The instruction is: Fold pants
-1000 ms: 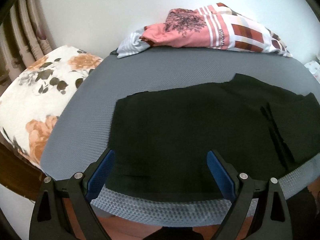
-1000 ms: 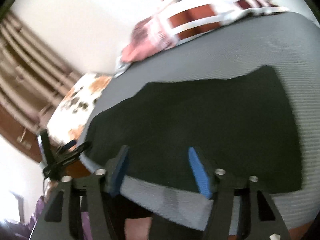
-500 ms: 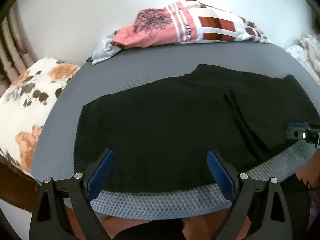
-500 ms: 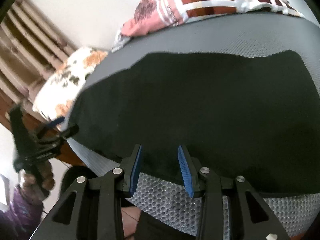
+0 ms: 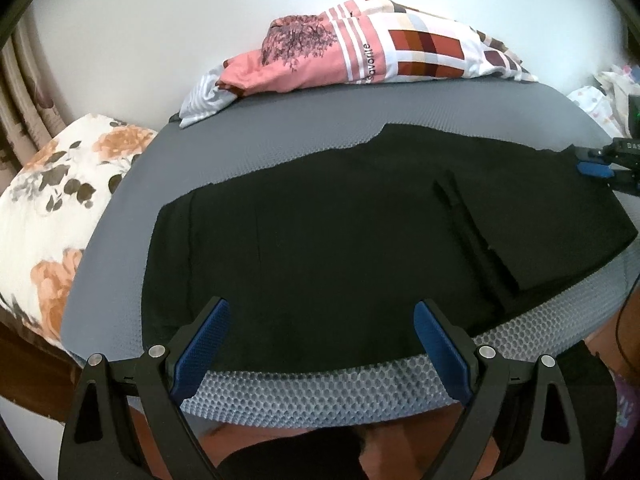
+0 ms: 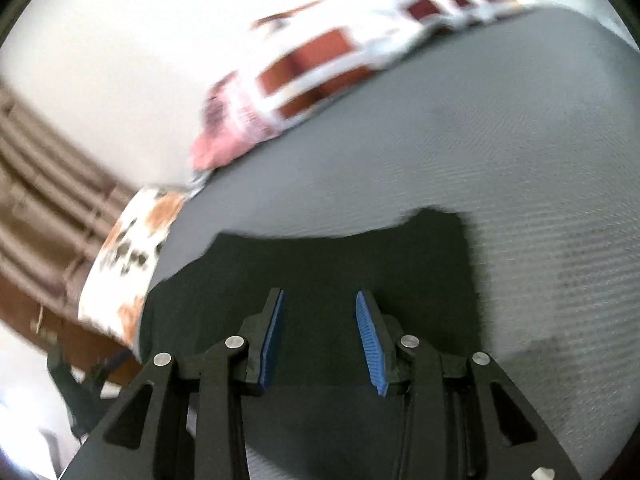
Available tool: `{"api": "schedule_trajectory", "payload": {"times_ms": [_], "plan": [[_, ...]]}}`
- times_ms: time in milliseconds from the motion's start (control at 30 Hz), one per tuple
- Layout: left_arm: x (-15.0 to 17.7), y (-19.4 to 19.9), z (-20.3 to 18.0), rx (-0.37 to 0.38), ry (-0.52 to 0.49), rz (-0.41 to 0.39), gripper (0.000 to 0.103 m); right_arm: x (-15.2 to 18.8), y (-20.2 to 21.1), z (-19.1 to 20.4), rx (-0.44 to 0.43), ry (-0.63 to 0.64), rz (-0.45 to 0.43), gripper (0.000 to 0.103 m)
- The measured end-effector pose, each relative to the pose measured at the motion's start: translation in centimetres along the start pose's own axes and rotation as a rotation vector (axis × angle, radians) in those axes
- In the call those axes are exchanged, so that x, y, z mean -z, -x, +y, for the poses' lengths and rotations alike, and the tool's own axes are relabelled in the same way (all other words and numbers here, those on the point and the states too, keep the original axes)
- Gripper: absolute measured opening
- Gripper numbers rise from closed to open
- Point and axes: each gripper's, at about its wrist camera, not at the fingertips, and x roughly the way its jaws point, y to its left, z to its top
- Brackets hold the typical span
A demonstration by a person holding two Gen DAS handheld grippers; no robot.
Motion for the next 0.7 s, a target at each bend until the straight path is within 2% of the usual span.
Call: {"api": "schedule_trajectory", "payload": {"times_ms": [100,267,367,500,533,600,700], "plan": [[0.2,-0.4,0.0,-0.001,0.0,0.008,0.093,-0.3,0.9,-2.9,-0.086,-0.139,-0.021,0.032],[0.3,-0.8,0.0,0.013,0.015,0.022,0.093,-0.8,2.5,-1.3,-0.107,-0.073,-0.075,0.034],[0.3,-0.8,-0.2,0.014,0.009,0.02,0.093,-2.1,1.7,-0.1,-0.093,-0.02,-0.067,0.034],[0.3,-0.8,-0.3,0.007,0.002,0.02,0.093,-3.4,-0.4,-1.2,-0.026,-0.041,-0.018,0.031],[0.3,-0.8,-0.2,0.009,0.006,0.021,0.093,-3.4,-0.7,-1.9,-0.013,-0.072,-0.006,0.023],[0.3,-0.9,0.0,0.011,0.015,0.021,0.093,-3.6,-0.8,-3.7,-0.054,-0.172,-0.008,0.014],[0.2,-0.8,0.4,0.014,0.029,0.022,0.093,-3.3,-0.1,-6.8,-0.181,-0.383,-0.028,0.013]]}}
